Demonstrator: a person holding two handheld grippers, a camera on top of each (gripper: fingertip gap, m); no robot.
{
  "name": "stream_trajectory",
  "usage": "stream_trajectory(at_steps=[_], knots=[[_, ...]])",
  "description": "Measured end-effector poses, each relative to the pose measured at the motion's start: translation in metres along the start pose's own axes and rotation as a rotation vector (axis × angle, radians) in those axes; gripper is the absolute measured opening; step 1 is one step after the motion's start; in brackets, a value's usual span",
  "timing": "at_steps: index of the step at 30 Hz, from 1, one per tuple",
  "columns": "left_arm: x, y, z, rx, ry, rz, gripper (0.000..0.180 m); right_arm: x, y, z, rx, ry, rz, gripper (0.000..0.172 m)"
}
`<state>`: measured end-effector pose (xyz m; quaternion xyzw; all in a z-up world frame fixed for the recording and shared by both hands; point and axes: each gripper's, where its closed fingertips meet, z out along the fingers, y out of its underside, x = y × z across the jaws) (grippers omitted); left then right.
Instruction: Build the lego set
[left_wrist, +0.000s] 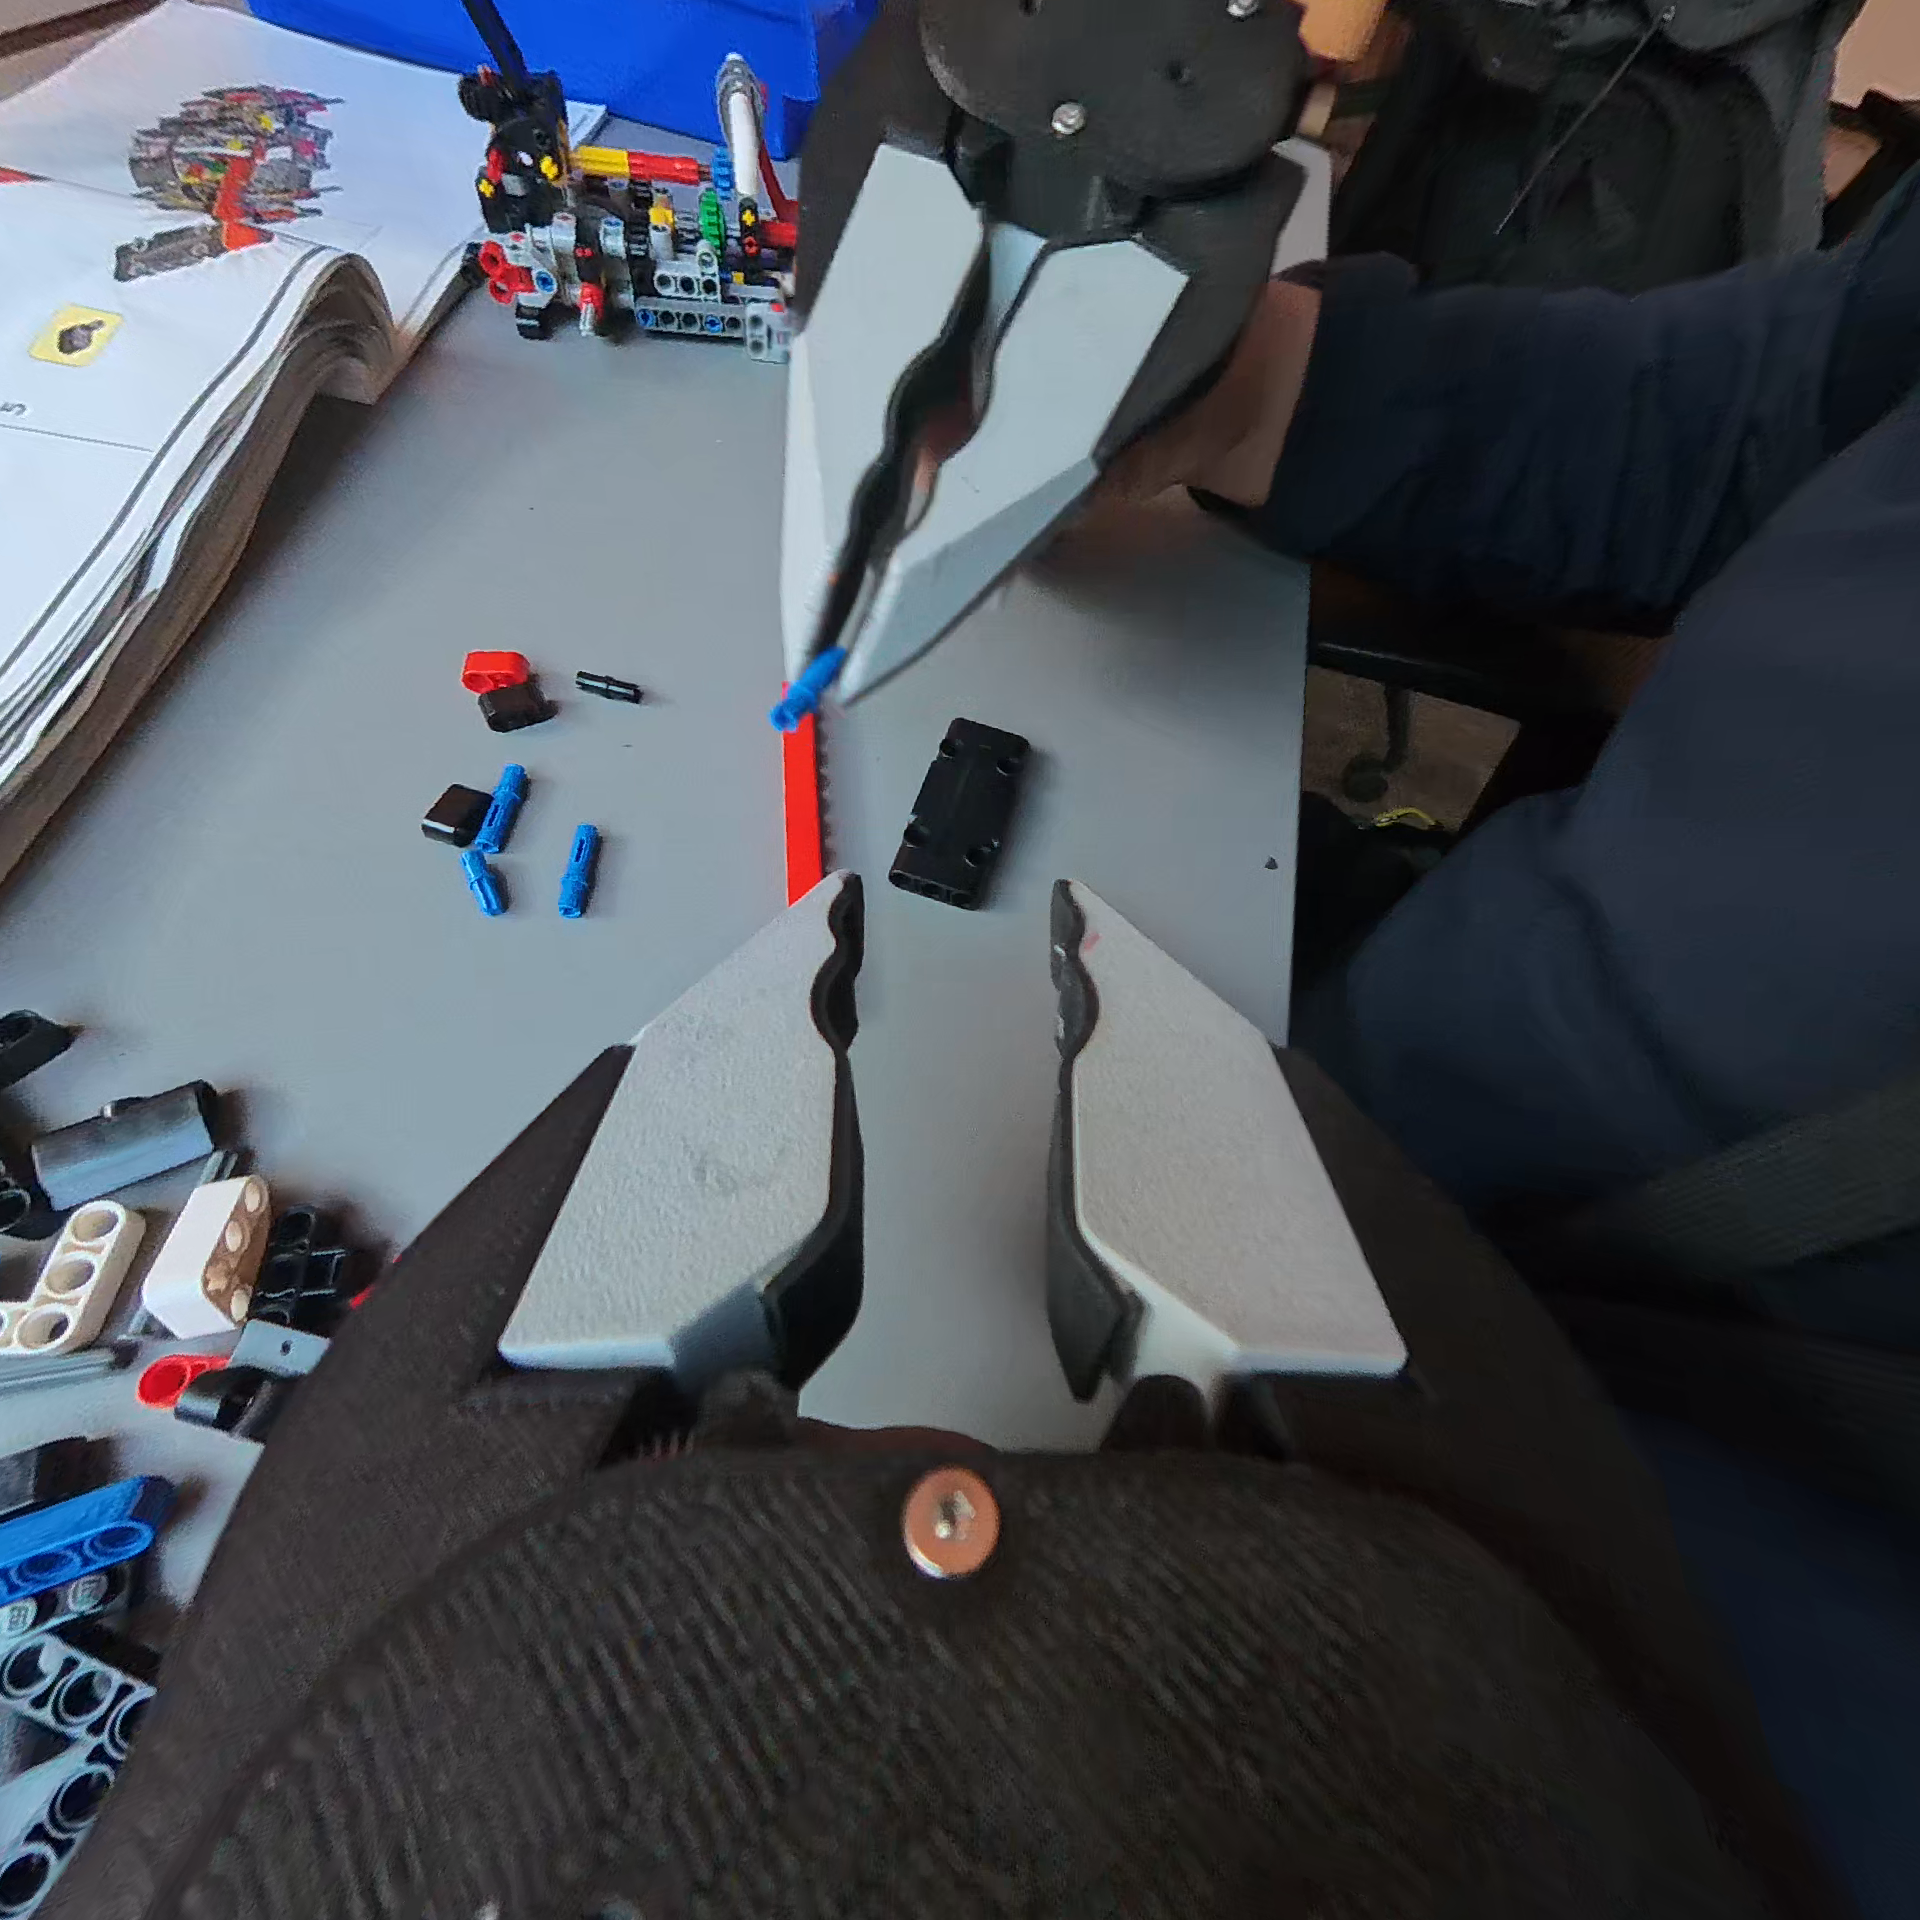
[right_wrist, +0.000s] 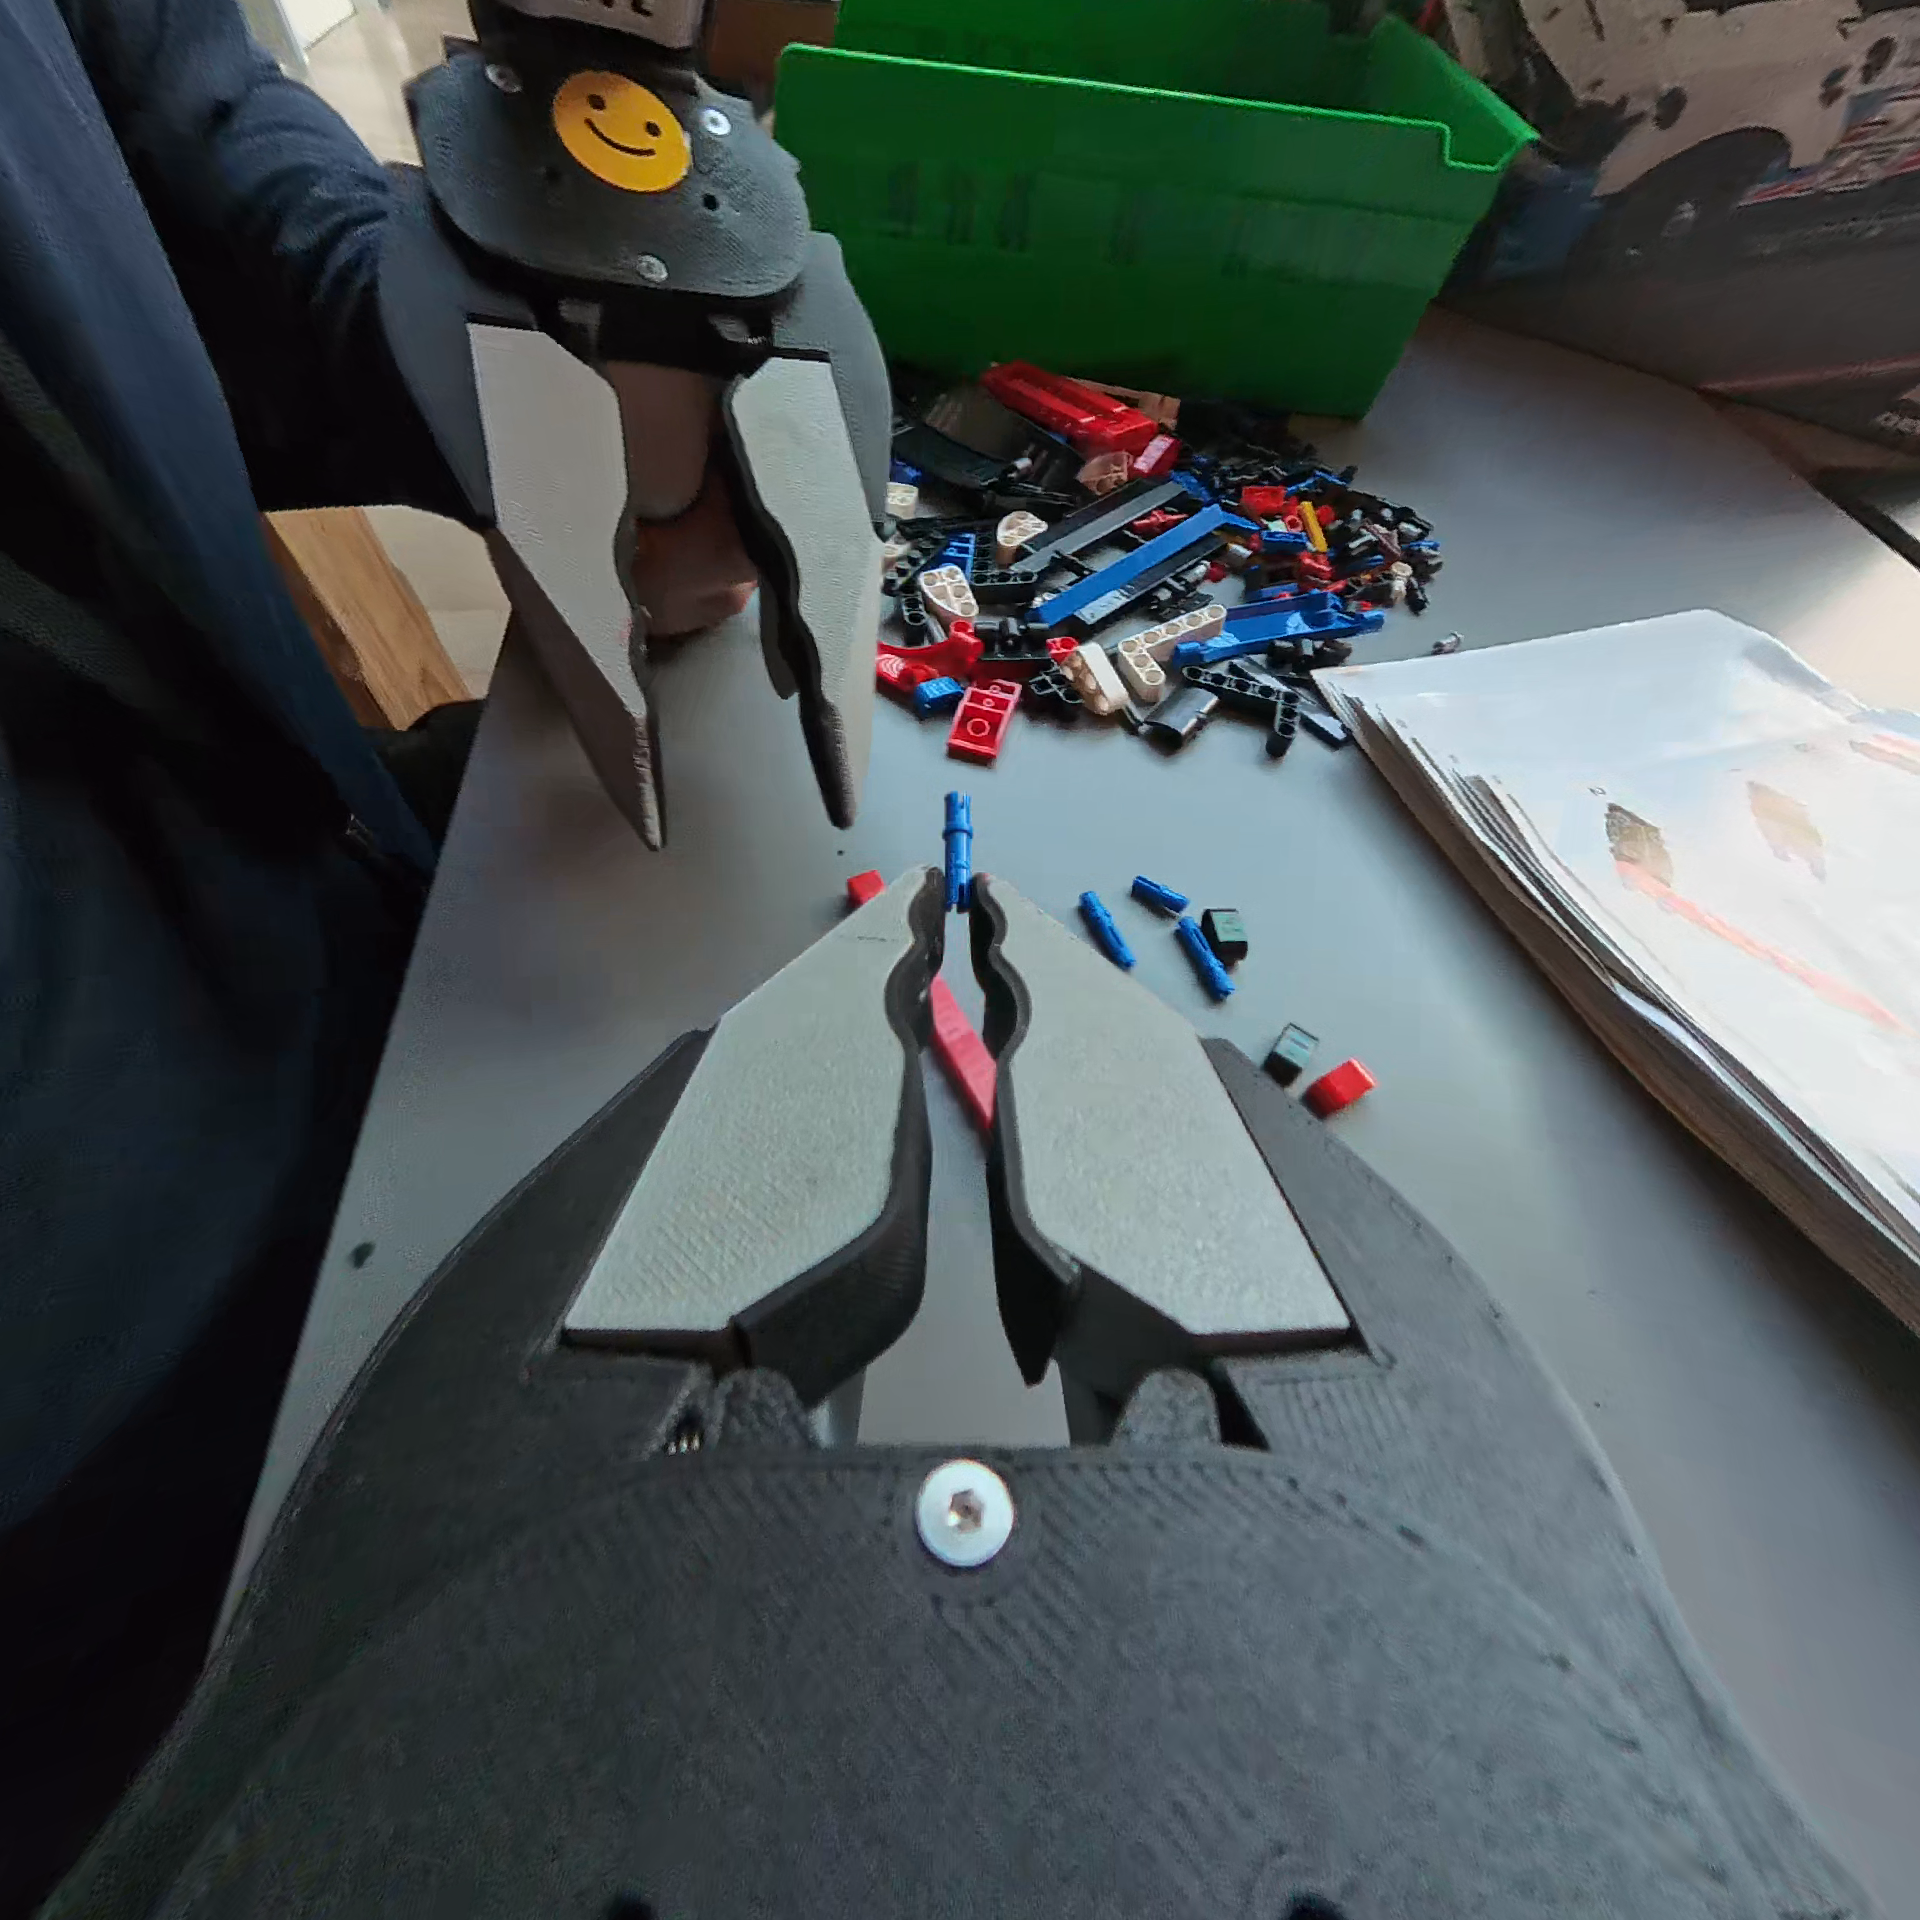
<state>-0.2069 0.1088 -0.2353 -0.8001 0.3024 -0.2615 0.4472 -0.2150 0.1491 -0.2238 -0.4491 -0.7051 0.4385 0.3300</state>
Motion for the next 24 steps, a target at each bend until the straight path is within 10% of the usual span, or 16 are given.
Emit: stream_trajectory(at_steps=[24], knots=[[-0.02, -0.015, 0.002, 0.078, 0.052, -0.155, 0.026, 0.046, 0.002, -0.02, 0.057, 0.06, 0.128, 0.002]])
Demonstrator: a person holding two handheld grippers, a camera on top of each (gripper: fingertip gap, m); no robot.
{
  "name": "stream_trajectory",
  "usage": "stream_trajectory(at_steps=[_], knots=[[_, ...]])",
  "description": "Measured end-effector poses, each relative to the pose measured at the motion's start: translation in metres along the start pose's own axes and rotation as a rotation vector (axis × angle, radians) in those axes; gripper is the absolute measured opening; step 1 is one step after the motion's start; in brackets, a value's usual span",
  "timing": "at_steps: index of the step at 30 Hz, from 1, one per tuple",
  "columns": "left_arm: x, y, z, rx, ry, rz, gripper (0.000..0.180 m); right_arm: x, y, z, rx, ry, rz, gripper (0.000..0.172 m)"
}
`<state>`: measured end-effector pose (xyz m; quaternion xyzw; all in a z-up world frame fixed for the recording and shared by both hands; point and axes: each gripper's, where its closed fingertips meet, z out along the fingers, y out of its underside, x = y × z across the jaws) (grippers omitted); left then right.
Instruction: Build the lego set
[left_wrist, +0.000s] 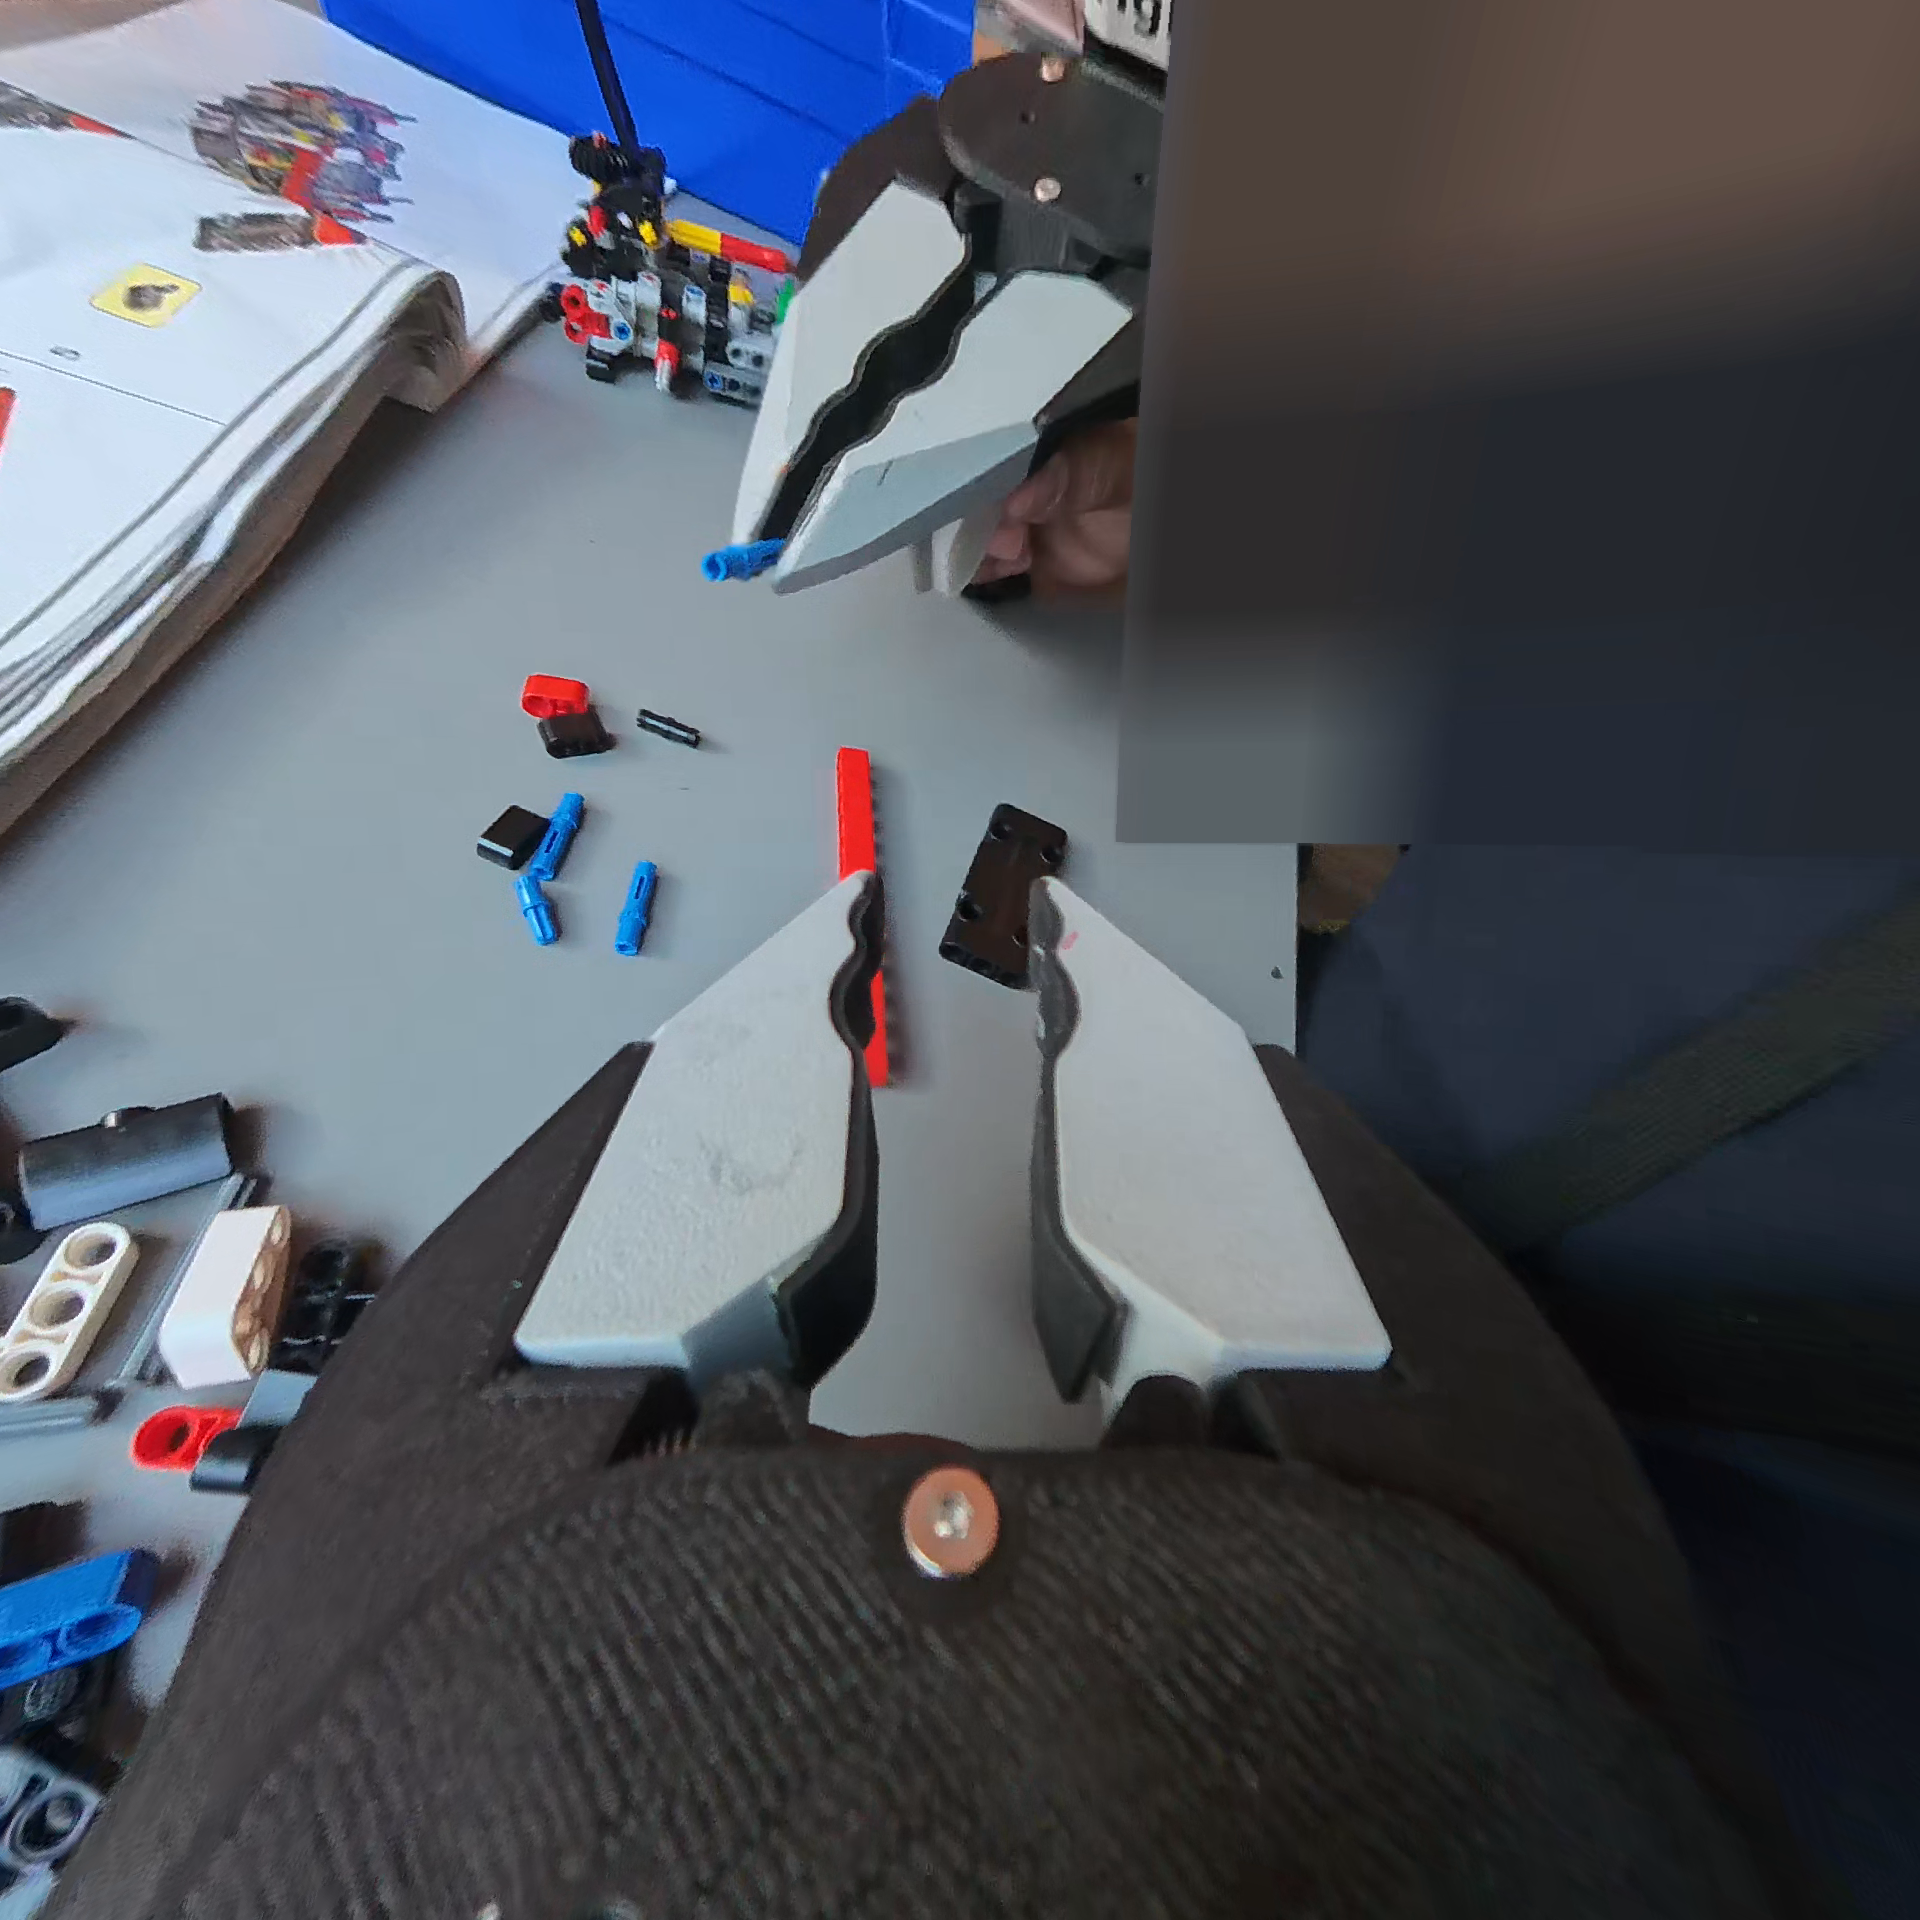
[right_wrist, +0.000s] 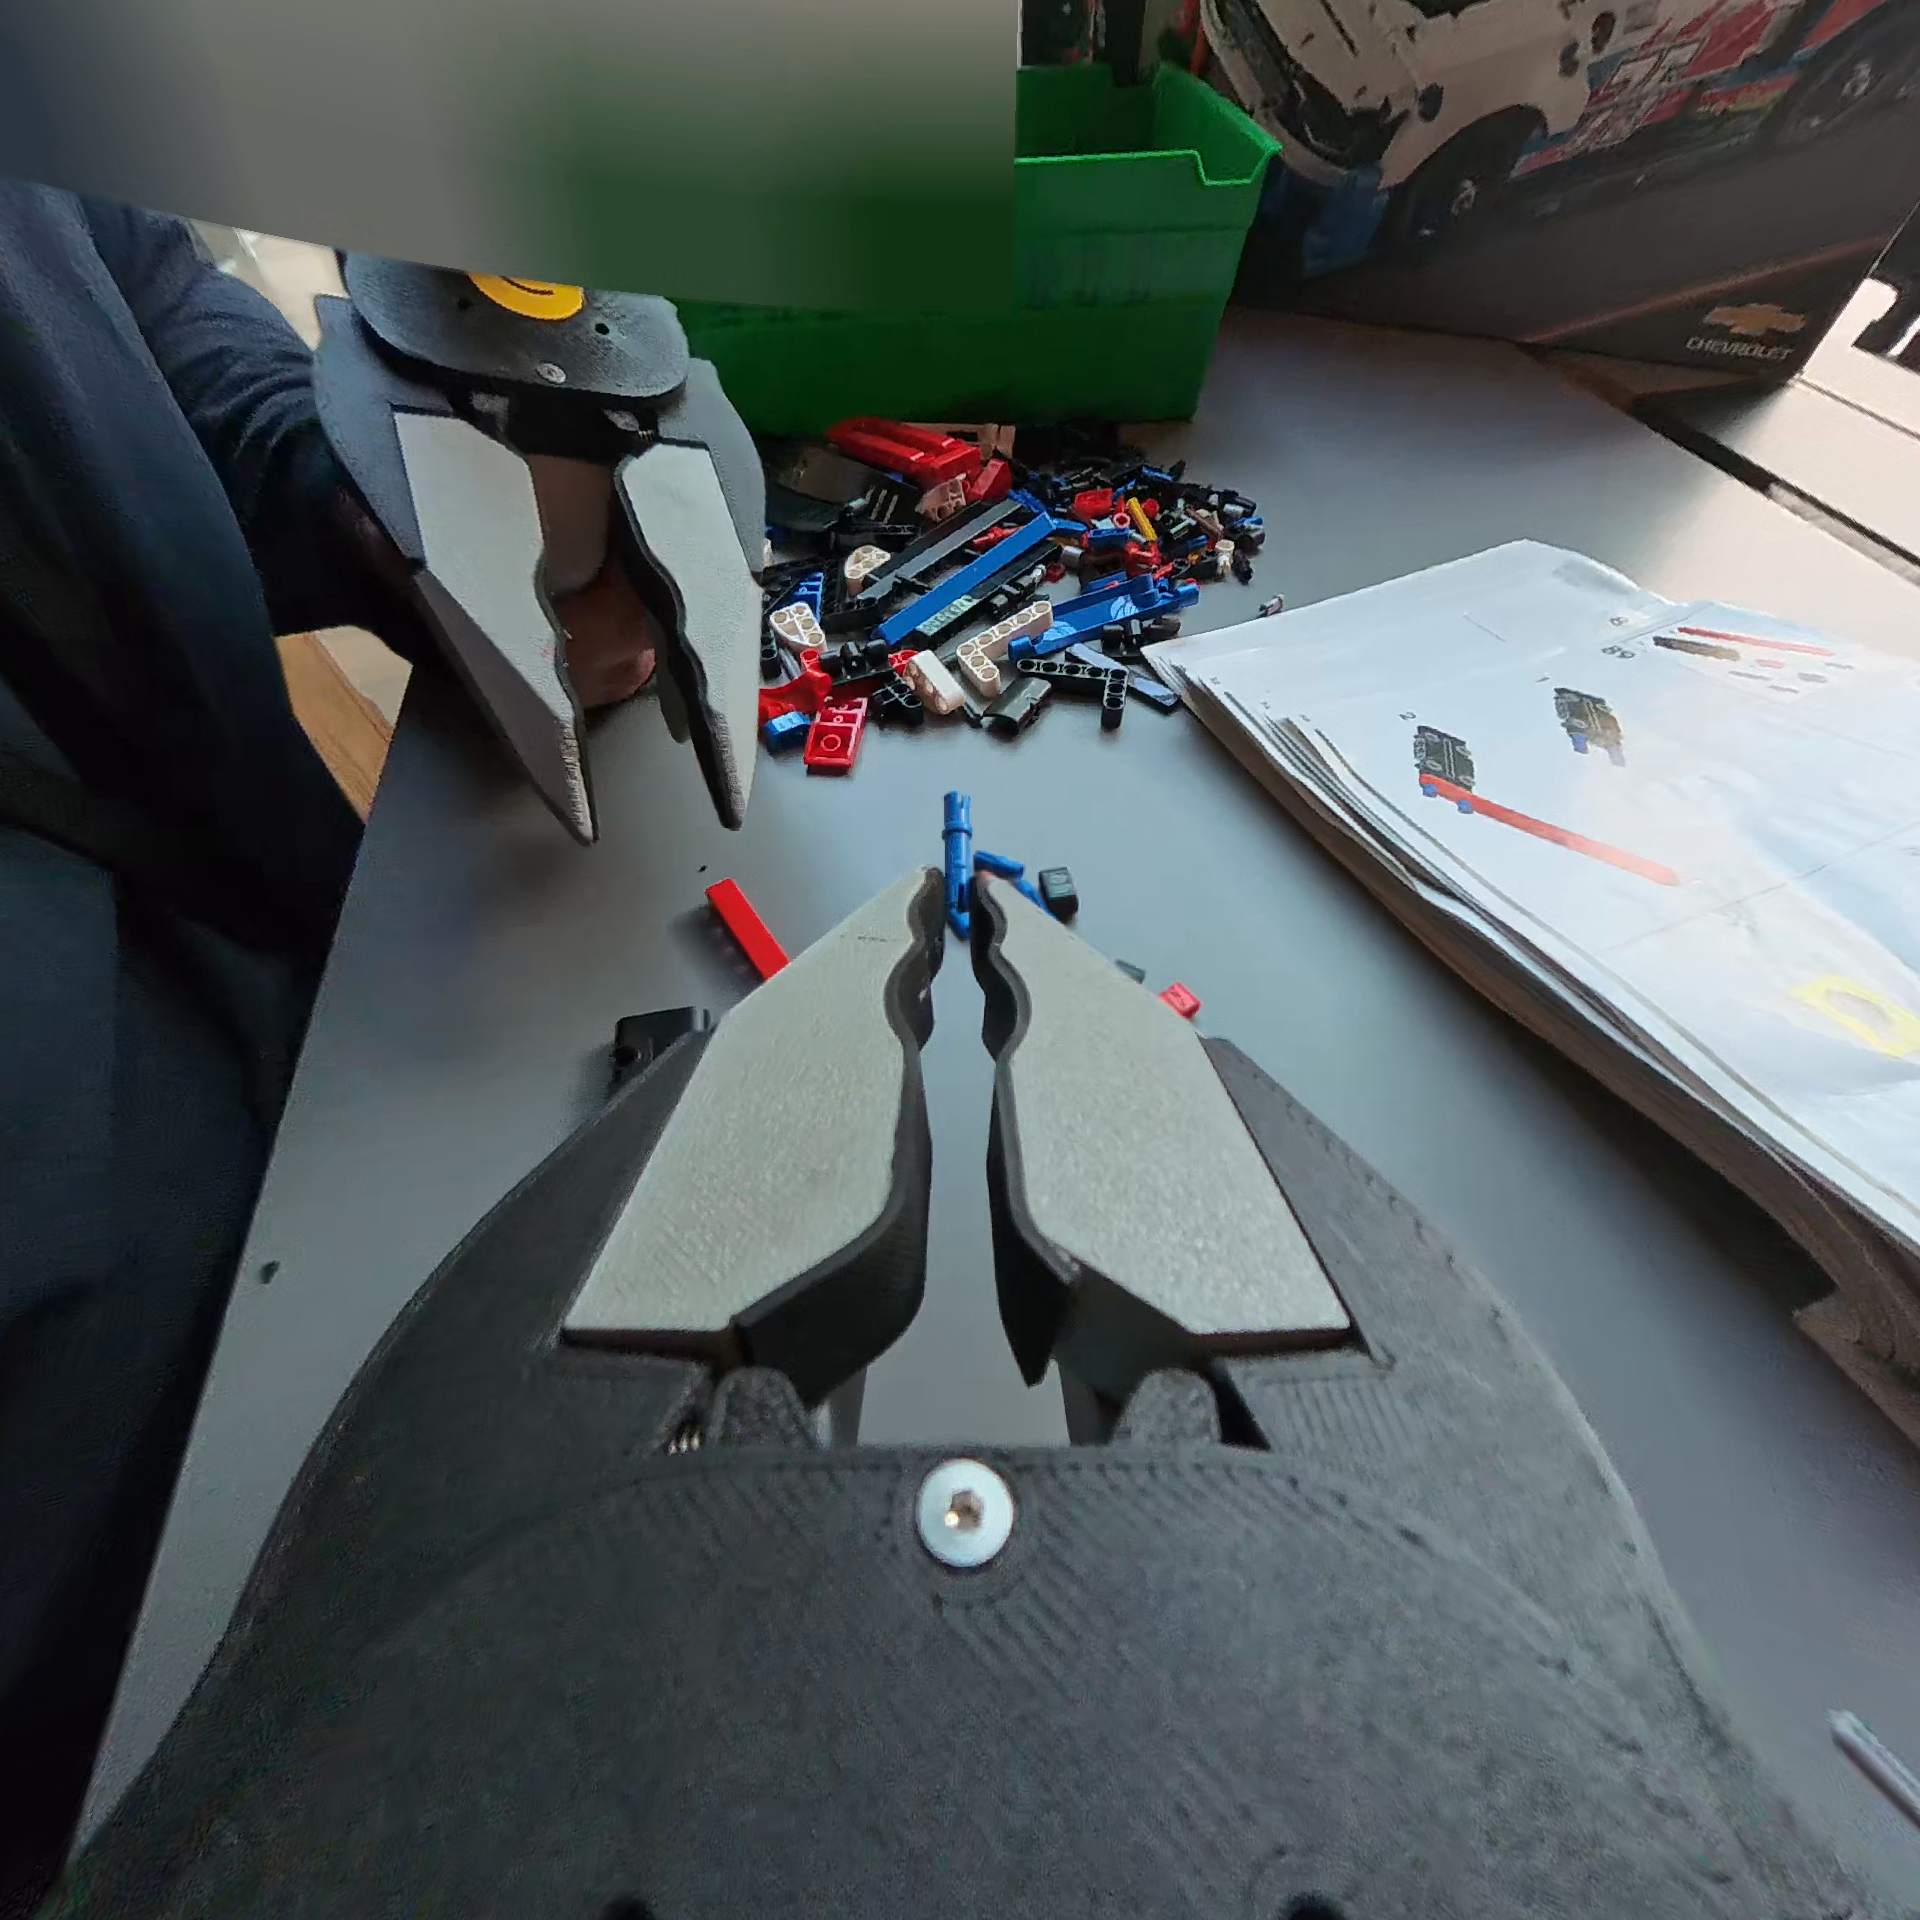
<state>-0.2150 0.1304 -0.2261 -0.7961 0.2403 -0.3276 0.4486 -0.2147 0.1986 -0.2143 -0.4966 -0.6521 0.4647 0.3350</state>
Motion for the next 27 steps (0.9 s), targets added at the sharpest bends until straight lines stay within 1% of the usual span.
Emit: stream_trajectory(at_steps=[2, 5, 9, 12, 16, 19, 21, 22, 23, 25, 26, 27], knots=[[0.002, 0.004, 0.004, -0.038, 0.014, 0.002, 0.026, -0.005, 0.002, -0.009, -0.017, 0.006, 0.01, 0.002], [0.004, 0.013, 0.012, -0.115, 0.017, 0.026, 0.033, -0.016, 0.015, -0.024, -0.08, 0.007, 0.026, 0.001], [0.007, 0.021, 0.02, -0.18, -0.032, 0.135, 0.037, -0.036, 0.046, -0.041, -0.222, -0.002, 0.031, 0.002], [0.014, 0.027, 0.029, -0.233, -0.041, 0.189, 0.04, -0.05, 0.066, -0.048, -0.31, -0.01, 0.025, 0.001], [0.019, 0.029, 0.04, -0.292, -0.066, 0.253, 0.042, -0.062, 0.073, -0.051, -0.346, -0.02, -0.025, 0.002], [0.016, 0.03, 0.049, -0.343, -0.081, 0.309, 0.042, -0.062, 0.078, -0.051, -0.383, -0.021, -0.053, 0.002], [0.013, 0.035, 0.055, -0.395, -0.071, 0.319, 0.042, -0.062, 0.08, -0.051, -0.399, -0.019, -0.062, 0.002], [0.012, 0.038, 0.058, -0.426, -0.066, 0.317, 0.042, -0.061, 0.081, -0.051, -0.403, -0.013, -0.065, 0.002], [0.012, 0.037, 0.061, -0.427, -0.054, 0.317, 0.041, -0.06, 0.082, -0.051, -0.407, -0.005, -0.064, 0.002], [0.013, 0.036, 0.063, -0.44, -0.035, 0.315, 0.033, -0.058, 0.084, -0.05, -0.414, 0.001, -0.058, 0.002], [0.012, 0.036, 0.064, -0.445, -0.036, 0.325, 0.024, -0.057, 0.086, -0.05, -0.42, 0.006, -0.058, 0.002], [0.012, 0.036, 0.065, -0.447, -0.031, 0.336, 0.023, -0.056, 0.087, -0.05, -0.425, 0.009, -0.059, 0.002]])
